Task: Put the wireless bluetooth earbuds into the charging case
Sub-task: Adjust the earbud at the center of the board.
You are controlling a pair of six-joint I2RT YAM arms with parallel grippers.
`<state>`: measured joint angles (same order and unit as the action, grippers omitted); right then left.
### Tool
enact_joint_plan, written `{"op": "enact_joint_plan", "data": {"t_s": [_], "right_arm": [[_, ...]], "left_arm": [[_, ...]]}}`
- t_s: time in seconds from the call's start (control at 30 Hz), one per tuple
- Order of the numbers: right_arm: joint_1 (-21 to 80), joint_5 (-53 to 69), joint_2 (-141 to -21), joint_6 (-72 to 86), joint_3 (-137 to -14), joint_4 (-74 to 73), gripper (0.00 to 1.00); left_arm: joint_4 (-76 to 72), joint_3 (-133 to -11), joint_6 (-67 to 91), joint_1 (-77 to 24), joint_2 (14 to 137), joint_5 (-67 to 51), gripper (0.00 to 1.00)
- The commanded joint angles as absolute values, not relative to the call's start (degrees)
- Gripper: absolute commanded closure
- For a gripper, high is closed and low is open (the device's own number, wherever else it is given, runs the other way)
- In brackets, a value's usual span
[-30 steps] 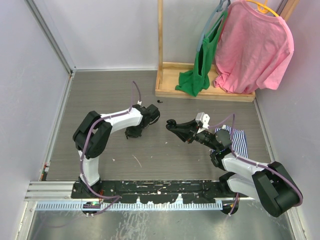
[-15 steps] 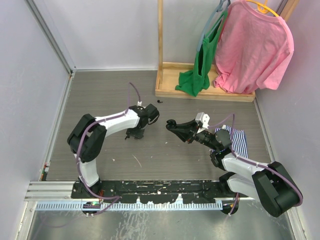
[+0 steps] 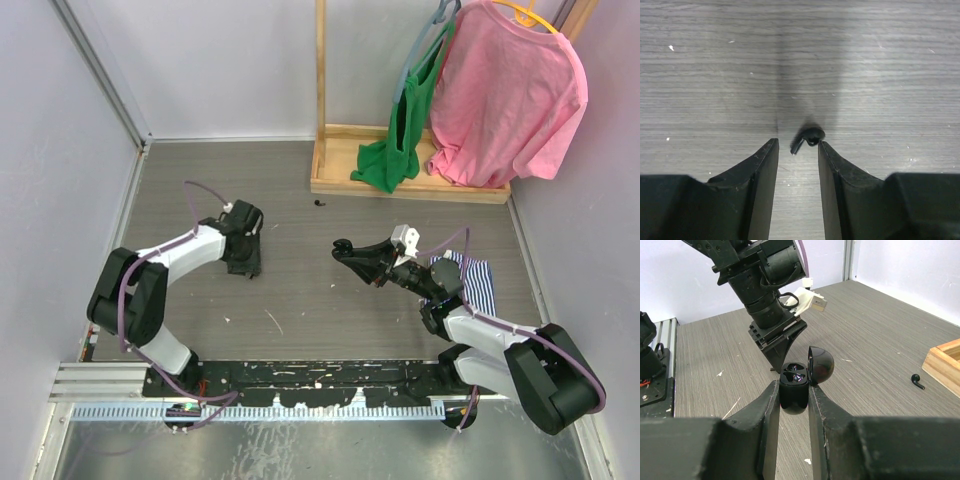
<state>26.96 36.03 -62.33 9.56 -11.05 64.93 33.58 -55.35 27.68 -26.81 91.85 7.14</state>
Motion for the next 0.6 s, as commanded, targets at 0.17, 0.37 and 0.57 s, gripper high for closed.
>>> {"op": "enact_joint_plan", "data": {"t_s": [0.17, 0.37, 0.57], "right_arm": [[27.16, 35.51, -61.45, 9.64, -13.56, 67.54, 0.99], [27.22, 35.51, -61.45, 9.79, -13.61, 67.5, 0.99], [27.16, 35.68, -61.71, 9.91, -13.71, 67.49, 0.99]], "left_arm": [[23.34, -51.32, 27.8, -20.79, 88.94, -4.01, 0.64], [23.7, -51.55, 27.45, -20.31, 90.52, -3.6, 0.69], [26.34, -51.81, 27.66, -20.46, 91.6, -1.46, 0.77]]}}
